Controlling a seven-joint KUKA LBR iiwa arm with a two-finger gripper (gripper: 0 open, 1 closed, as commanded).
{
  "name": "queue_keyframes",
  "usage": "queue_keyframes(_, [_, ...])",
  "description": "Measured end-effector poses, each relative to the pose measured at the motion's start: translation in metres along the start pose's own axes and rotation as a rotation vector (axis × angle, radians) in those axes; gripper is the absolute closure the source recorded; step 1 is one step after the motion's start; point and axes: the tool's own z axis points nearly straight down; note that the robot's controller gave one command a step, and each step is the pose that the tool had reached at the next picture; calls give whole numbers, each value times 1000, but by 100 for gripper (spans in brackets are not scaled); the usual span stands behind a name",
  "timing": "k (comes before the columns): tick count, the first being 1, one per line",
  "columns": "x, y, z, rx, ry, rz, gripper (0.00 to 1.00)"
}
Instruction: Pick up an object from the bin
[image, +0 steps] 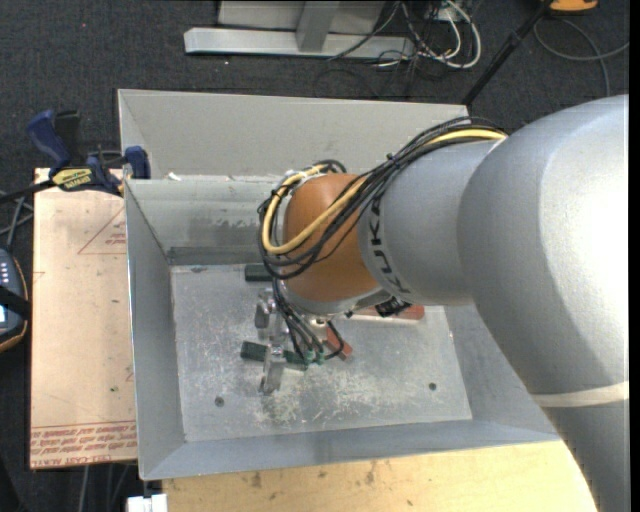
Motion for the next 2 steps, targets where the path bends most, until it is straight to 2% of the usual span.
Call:
queue_keyframes(1, [-10,-20,-12,0,-3,-26,0])
queue_keyframes(2, [4,-13,16,-1,-2,43,0])
